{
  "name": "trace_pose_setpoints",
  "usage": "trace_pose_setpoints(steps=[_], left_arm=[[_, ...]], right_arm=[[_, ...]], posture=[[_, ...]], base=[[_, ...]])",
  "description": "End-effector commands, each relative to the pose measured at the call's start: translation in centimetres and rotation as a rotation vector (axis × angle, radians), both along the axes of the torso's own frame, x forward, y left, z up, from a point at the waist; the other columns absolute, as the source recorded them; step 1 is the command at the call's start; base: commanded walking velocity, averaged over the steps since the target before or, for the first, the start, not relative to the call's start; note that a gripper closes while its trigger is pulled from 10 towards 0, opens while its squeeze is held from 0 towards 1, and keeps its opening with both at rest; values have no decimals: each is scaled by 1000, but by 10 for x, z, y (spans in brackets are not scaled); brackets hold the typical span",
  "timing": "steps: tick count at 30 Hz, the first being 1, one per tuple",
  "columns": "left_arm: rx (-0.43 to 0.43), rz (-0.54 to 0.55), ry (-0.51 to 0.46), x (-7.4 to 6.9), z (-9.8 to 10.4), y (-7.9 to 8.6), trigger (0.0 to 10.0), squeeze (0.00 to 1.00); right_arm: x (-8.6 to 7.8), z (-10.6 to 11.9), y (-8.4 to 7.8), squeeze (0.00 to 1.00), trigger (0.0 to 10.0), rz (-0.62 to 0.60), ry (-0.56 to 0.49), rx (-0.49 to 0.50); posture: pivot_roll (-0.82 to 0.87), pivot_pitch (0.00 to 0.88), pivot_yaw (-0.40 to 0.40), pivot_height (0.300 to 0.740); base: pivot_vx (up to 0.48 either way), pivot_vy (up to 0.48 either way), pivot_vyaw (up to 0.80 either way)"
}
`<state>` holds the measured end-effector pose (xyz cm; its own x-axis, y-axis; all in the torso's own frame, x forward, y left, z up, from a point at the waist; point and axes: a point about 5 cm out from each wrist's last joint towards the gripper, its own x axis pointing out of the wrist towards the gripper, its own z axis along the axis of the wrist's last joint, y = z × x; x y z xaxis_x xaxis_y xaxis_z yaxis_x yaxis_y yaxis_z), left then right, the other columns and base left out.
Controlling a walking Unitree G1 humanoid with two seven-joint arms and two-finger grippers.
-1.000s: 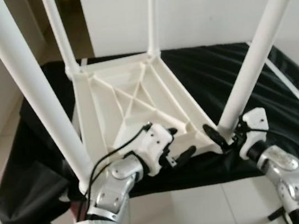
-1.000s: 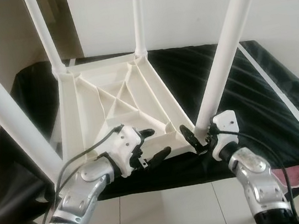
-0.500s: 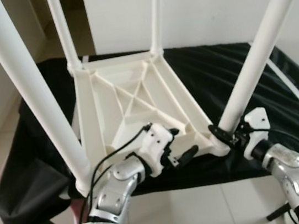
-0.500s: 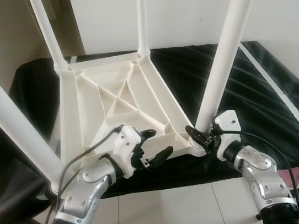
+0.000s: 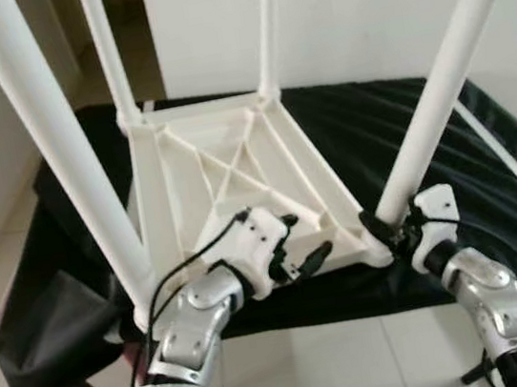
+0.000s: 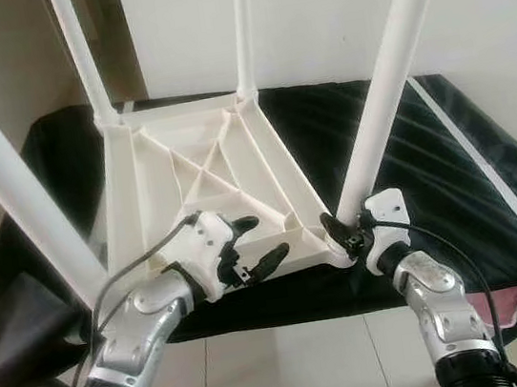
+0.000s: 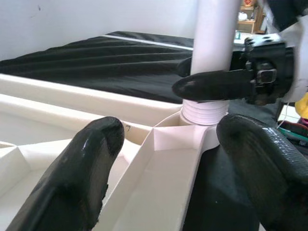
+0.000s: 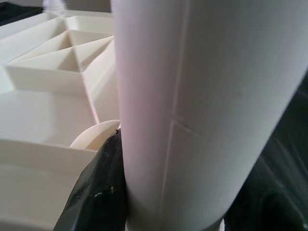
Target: Building children table
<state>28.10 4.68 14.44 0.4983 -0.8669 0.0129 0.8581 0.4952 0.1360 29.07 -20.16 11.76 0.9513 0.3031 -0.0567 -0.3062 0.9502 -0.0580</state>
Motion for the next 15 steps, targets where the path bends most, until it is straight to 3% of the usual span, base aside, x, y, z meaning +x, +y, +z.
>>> trace_pose_setpoints(steps=[1,15], left_arm=[[5,73,5,3,-1,2,10000,0],[18,100,18,2,-4,7,10000,0]], right_arm=[[-3,-19,-2,0,10000,-88,106,-22],[-16,-32,16,0,10000,-426,138,57]], posture=[[-25,0,-29,740],[-18,0,-36,740]], base=[[0,0,0],[0,0,0]])
